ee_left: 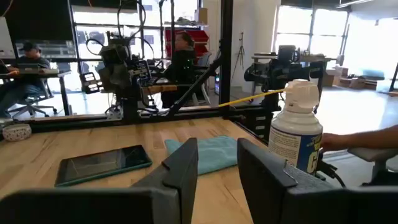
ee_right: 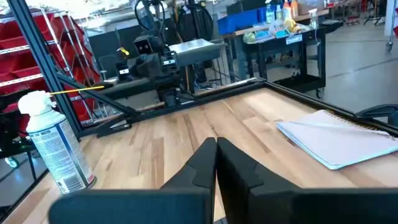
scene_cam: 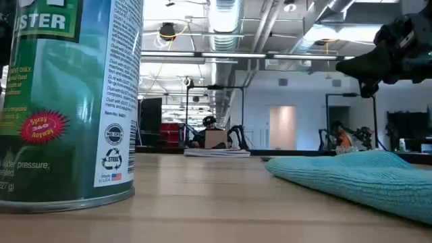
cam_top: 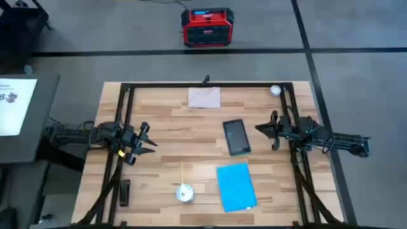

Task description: Apply microfiber cloth

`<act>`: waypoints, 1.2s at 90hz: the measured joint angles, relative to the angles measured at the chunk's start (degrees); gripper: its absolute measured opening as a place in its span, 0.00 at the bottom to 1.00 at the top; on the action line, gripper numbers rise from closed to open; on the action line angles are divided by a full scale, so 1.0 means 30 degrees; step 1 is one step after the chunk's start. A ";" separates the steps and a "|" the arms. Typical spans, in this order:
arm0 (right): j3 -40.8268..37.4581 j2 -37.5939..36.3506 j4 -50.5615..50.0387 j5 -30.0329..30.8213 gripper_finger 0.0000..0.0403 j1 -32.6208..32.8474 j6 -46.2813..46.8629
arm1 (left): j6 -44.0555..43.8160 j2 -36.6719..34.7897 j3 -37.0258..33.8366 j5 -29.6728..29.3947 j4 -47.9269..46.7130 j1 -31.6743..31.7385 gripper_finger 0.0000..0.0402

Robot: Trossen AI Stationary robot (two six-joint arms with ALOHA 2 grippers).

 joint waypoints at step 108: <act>0.0000 0.0006 0.0001 -0.0002 0.00 0.0005 -0.0003 | 0.2365 0.0015 0.0000 -0.6404 -0.0417 0.0015 0.02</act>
